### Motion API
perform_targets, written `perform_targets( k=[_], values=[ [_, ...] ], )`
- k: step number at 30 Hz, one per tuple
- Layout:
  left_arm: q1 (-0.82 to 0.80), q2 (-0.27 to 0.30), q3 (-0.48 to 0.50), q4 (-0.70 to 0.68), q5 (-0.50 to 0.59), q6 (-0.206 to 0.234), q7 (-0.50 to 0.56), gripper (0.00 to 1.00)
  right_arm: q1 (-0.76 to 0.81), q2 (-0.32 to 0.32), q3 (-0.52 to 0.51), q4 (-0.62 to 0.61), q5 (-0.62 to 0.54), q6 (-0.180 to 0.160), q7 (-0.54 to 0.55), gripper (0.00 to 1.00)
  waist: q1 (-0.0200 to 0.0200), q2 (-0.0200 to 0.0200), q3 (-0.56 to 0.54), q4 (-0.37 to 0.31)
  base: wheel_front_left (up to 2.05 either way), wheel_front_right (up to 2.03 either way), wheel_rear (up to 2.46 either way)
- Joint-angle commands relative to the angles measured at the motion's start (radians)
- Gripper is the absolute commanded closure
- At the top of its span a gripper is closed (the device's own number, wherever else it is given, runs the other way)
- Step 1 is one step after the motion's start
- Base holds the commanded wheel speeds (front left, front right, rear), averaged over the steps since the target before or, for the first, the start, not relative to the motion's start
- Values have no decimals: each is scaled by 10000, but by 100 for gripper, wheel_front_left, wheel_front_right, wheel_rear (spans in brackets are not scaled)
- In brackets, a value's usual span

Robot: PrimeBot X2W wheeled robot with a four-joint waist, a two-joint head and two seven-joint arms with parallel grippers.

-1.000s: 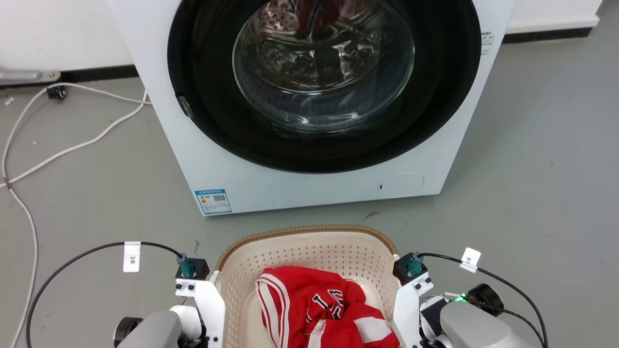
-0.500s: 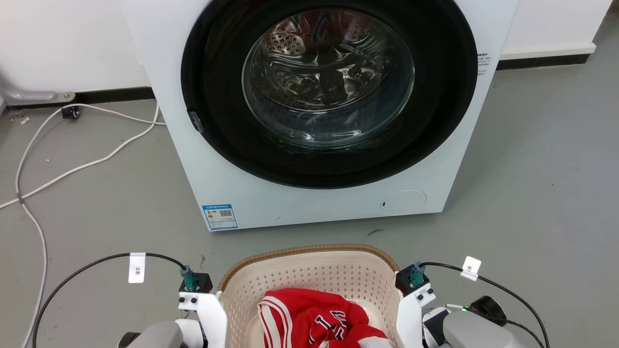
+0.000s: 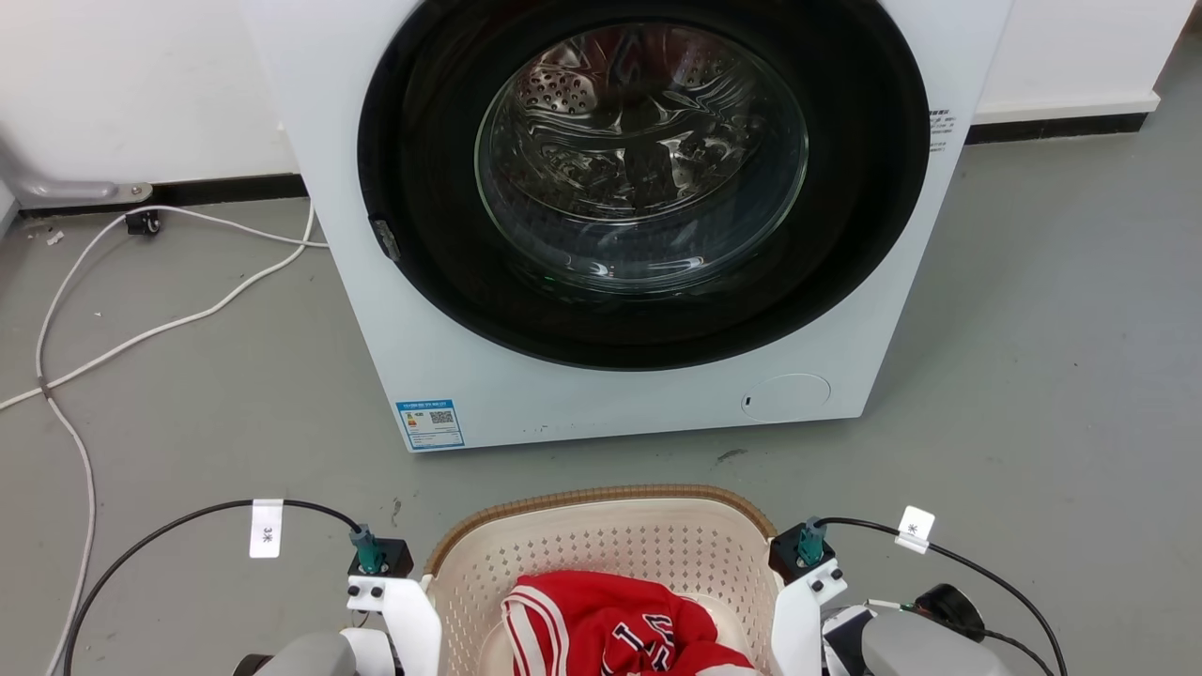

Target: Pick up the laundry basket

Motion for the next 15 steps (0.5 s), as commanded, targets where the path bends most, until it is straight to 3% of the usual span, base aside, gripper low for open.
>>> perform_targets(
  k=[1, 15],
  values=[
    [-24, -38, -89, -31, 2, -85, -28, 100, -3, 10, 71, -34, -10, 26, -60, 100, 0, -1, 1, 1, 0, 0, 0],
    [-227, -72, -532, 98, -415, -85, -271, 100, -83, -2, 296, -19, 194, 25, -173, 100, 0, -1, 12, -21, 0, 0, 0]
  ],
)
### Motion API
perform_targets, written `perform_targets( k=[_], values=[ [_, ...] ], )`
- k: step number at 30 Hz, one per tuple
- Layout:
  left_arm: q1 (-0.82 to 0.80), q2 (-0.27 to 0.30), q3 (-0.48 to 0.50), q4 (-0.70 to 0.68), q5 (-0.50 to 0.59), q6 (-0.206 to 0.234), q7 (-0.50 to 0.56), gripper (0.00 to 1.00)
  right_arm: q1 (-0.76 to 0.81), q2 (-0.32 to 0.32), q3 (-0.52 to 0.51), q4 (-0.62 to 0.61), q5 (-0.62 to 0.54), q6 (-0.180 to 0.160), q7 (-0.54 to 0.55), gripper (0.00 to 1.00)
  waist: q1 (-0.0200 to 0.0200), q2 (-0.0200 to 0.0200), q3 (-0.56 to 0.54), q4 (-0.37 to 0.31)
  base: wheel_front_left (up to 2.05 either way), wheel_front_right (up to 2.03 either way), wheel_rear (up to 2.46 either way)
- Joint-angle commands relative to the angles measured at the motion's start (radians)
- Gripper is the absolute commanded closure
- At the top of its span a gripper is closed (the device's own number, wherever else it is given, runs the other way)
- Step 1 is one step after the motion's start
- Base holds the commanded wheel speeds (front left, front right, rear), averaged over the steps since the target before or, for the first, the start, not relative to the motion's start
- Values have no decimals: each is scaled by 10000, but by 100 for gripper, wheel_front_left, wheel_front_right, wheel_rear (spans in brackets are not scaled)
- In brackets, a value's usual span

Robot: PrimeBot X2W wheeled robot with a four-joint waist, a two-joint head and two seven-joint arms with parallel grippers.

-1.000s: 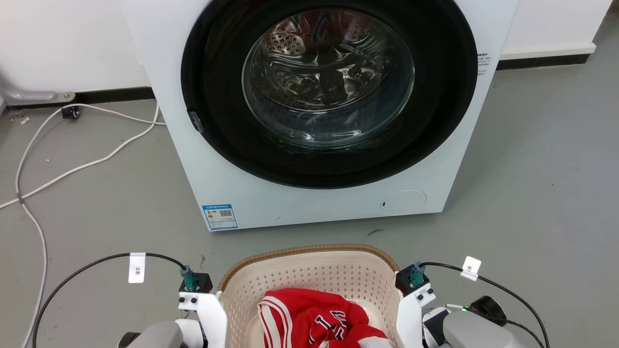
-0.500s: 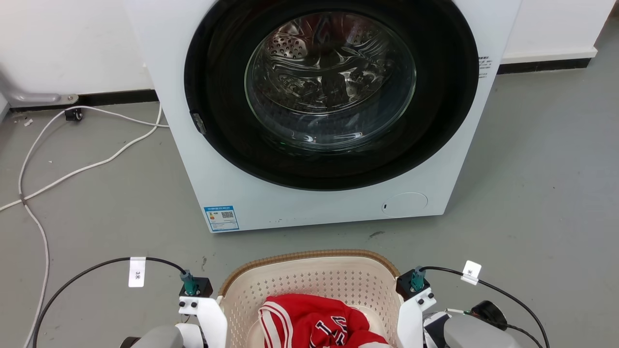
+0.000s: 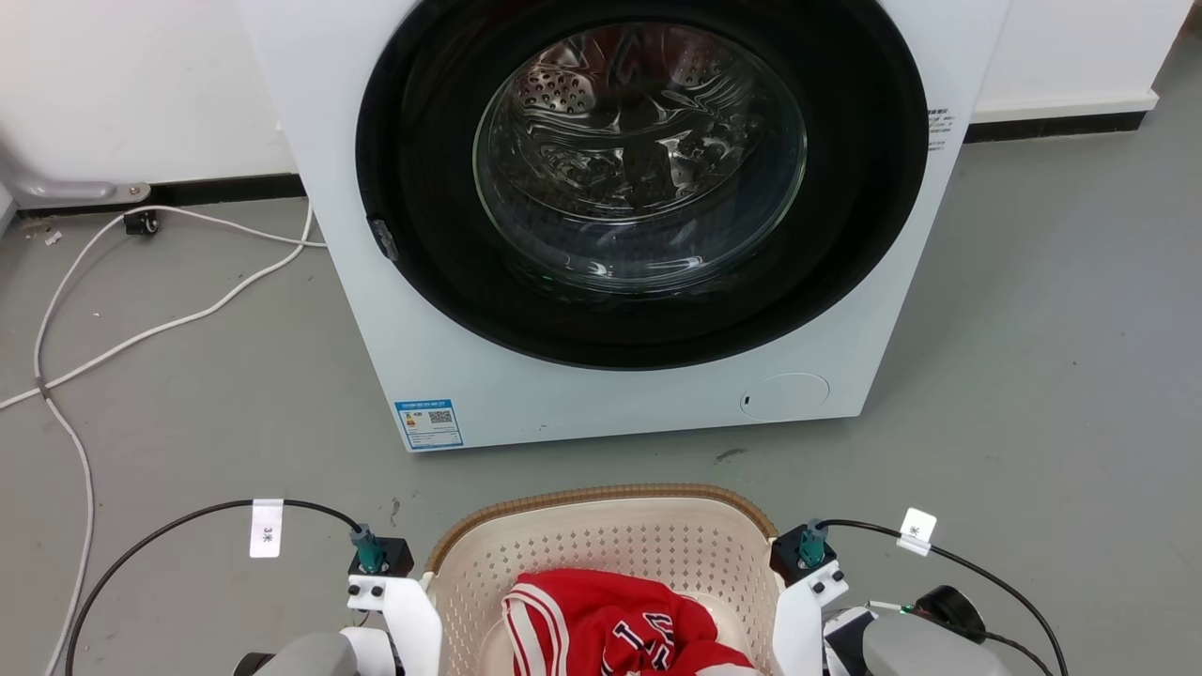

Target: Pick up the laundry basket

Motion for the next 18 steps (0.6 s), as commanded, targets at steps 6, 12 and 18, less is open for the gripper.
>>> perform_targets(
  k=[6, 12, 18],
  values=[
    [-190, -87, -234, 17, -131, -85, -123, 100, -102, 22, 100, -10, 35, 27, -105, 100, 0, -1, 25, 9, 0, 0, 0],
    [-251, -91, -399, 59, -284, -86, -183, 100, -119, 27, 135, 6, 73, 27, -124, 100, 0, -1, 32, 19, 0, 0, 0],
    [-283, -76, -548, 87, -451, -86, -238, 100, -119, 31, 155, 8, 95, 27, -131, 100, 0, -1, 30, 28, 0, 0, 0]
  ],
)
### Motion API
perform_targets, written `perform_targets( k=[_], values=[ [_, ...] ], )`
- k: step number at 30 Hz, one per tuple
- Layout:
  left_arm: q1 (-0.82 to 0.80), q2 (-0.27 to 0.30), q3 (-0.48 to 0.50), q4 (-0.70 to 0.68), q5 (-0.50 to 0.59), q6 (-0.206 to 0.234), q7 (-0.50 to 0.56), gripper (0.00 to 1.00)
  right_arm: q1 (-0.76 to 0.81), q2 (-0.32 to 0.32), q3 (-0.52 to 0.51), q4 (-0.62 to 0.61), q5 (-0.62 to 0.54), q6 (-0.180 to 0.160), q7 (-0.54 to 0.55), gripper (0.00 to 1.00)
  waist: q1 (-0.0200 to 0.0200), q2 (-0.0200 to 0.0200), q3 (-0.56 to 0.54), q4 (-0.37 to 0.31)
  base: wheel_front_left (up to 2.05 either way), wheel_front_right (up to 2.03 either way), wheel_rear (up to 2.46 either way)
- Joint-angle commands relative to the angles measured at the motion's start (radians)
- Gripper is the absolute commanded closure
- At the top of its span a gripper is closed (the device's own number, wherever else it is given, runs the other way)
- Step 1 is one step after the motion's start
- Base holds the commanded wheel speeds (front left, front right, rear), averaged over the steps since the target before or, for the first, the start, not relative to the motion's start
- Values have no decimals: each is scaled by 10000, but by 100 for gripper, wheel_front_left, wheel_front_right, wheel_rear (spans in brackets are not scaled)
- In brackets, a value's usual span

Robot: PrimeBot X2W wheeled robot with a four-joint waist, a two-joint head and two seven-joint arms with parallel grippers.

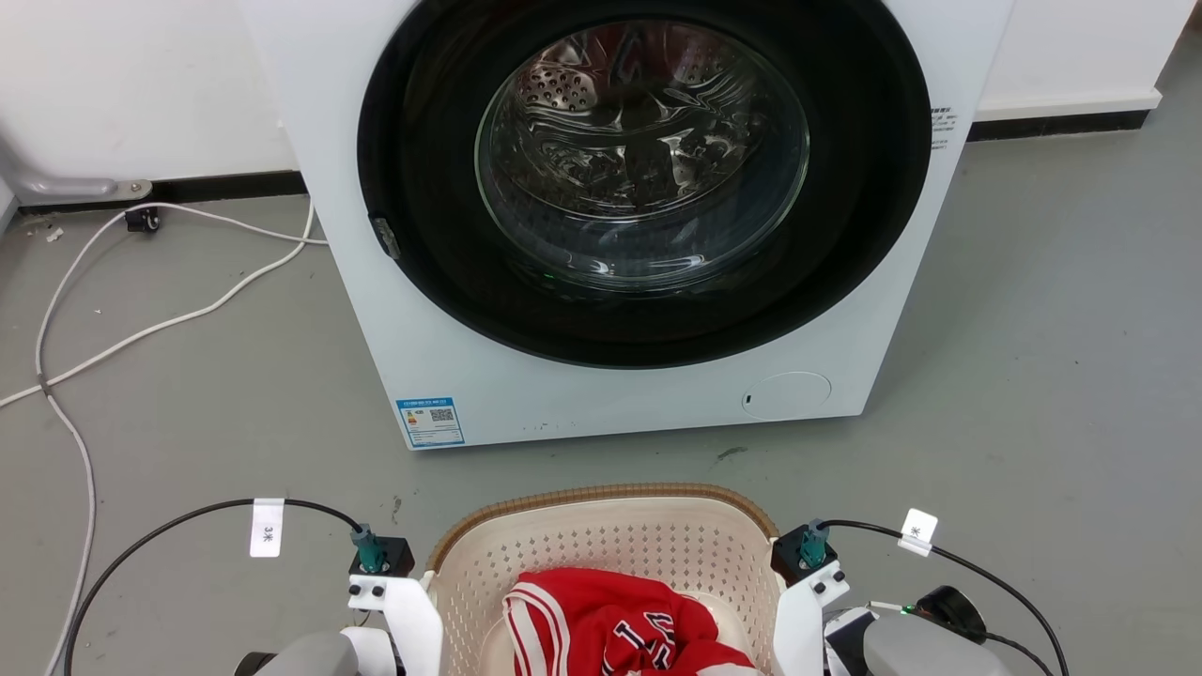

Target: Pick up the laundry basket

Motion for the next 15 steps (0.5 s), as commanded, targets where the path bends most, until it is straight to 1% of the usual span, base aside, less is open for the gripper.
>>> perform_targets(
  k=[1, 15],
  values=[
    [-181, -63, -93, -37, -36, -86, -49, 100, -114, 37, 62, -21, 3, 28, -67, 100, -1, 0, -3, 2, 0, 0, 0],
    [-250, -66, -424, 22, -320, -86, -161, 100, -126, 63, 78, -14, -9, 28, -61, 100, -1, 0, -17, -15, 0, 0, 0]
  ],
)
